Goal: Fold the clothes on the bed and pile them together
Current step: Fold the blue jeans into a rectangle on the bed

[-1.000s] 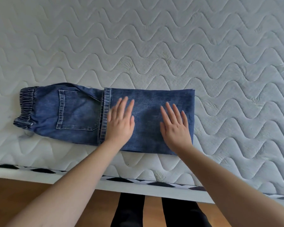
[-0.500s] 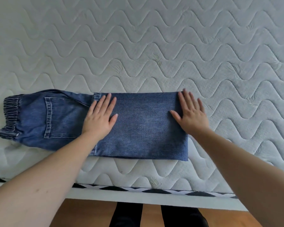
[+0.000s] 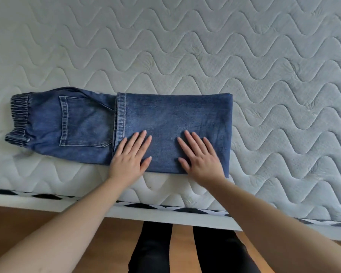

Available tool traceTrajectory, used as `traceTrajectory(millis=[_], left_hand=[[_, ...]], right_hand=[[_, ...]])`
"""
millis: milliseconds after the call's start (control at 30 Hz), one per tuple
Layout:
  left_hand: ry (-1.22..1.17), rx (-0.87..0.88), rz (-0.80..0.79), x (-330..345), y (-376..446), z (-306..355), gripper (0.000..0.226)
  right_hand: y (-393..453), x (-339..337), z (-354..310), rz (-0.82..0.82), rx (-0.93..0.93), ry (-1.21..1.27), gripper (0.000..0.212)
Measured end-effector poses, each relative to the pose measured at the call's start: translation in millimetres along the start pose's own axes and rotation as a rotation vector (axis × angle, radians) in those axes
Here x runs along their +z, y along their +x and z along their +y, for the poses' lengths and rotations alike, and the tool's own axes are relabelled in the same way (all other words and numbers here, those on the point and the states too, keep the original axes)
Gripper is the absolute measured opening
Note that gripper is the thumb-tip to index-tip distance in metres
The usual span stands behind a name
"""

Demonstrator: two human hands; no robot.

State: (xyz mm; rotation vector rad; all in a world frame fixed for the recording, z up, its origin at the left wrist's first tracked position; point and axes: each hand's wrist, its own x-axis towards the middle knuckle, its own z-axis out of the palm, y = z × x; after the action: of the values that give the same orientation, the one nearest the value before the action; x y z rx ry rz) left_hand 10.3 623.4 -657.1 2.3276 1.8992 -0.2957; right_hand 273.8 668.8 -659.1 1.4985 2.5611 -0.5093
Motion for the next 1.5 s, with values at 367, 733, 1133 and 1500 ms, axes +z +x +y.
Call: traceTrajectory(millis=[367,733,1133,1500], left_hand=[[-0.192,-0.175,-0.013,-35.3,-14.6,-52.1,0.056],[-0.289,-0.497,0.164,-39.3,-18.6,-162.7,0.05],[-0.742,-1.148,0.143,-20.5,-26.0,-292.5,0.073],[-1.443,-0.902,-0.135,-84.9,-33.6,-327.0,0.026]], right_hand=[[31.7,-51.0,-45.7,-0.01,0.023,0.105,0.056],[140.2,-50.3,-159.3,-0.037,-0.072,0.068,0.066],[168.4,-37.3,-168.2,-0.114,0.029,0.083,0.091],[170.0,-34.7,-171.1,-0.147,0.058,0.037,0.092]])
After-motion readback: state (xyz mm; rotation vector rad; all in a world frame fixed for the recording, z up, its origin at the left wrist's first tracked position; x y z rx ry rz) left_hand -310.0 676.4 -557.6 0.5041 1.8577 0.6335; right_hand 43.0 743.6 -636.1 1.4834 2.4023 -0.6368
